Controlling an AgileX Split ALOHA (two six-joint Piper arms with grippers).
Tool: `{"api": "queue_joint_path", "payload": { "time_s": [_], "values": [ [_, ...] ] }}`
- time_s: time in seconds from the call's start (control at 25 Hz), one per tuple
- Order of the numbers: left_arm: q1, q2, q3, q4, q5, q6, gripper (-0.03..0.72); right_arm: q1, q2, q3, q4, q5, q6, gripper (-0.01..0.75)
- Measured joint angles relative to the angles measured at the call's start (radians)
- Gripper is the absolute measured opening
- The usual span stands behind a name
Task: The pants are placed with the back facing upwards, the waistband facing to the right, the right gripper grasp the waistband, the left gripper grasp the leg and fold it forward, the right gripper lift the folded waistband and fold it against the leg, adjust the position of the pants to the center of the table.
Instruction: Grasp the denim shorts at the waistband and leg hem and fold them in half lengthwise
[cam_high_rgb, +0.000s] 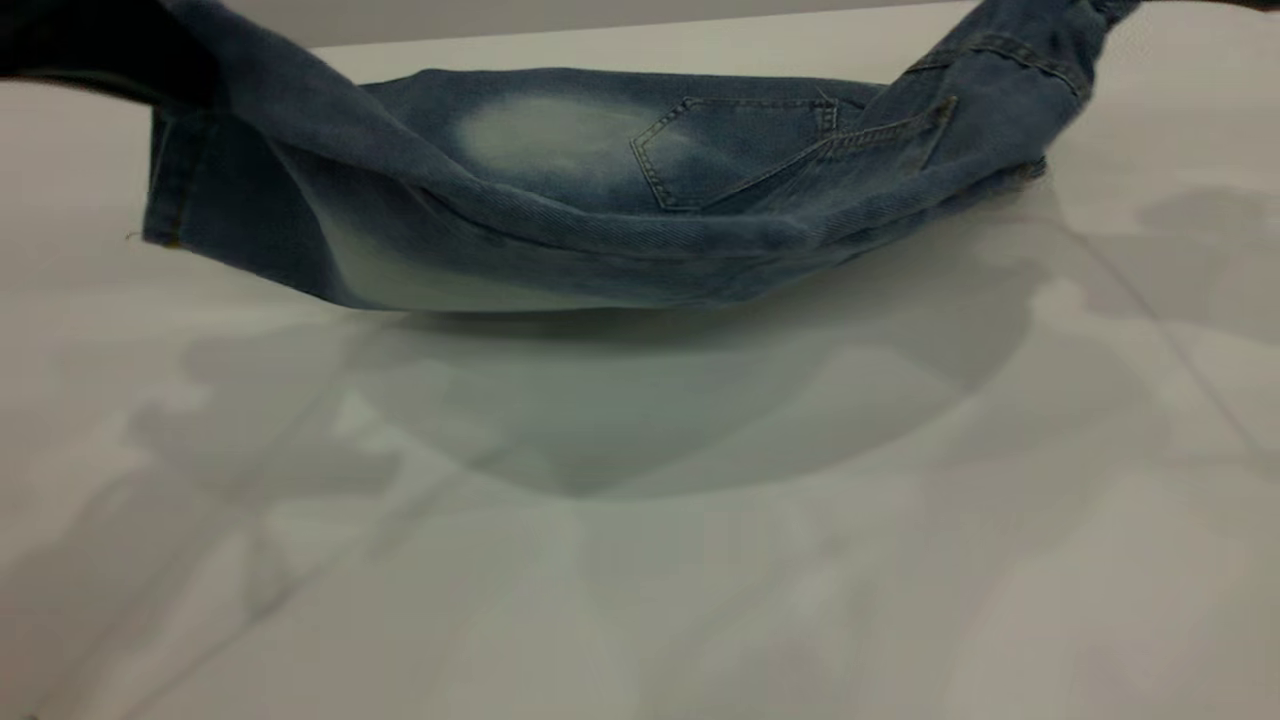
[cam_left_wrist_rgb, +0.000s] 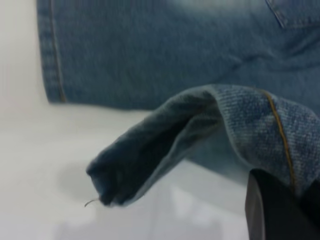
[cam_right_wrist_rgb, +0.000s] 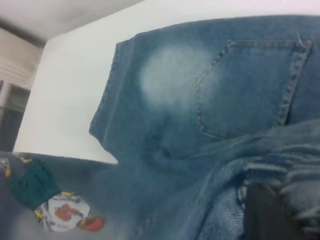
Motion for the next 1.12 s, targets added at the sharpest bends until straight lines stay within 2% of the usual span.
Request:
{"api": "queue_joint_path", "payload": {
  "time_s": [0.16, 0.4, 0.72, 1.12],
  "values": [
    [0.0, 0.092, -0.083, 0.0, -0.004, 0.027, 0.083, 0.032, 0.032, -0.06, -0.029, -0.026, 0.044, 0.036],
    [0.0, 0.222, -0.233, 0.015, -0.011, 0.041, 0.083, 0.034, 0.082, -0.123, -0.058, -0.036, 0.083, 0.036],
    [0.002, 0.347, -0.377, 0.068, 0.008, 0.042, 0.083, 0.034, 0.085, -0.129, -0.065, -0.138, 0.093, 0.036],
    [0.108, 0.409, -0.463, 0.101, 0.012, 0.037, 0.083, 0.034, 0.16, -0.221, -0.082, -0.122, 0.129, 0.036]
  ]
}}
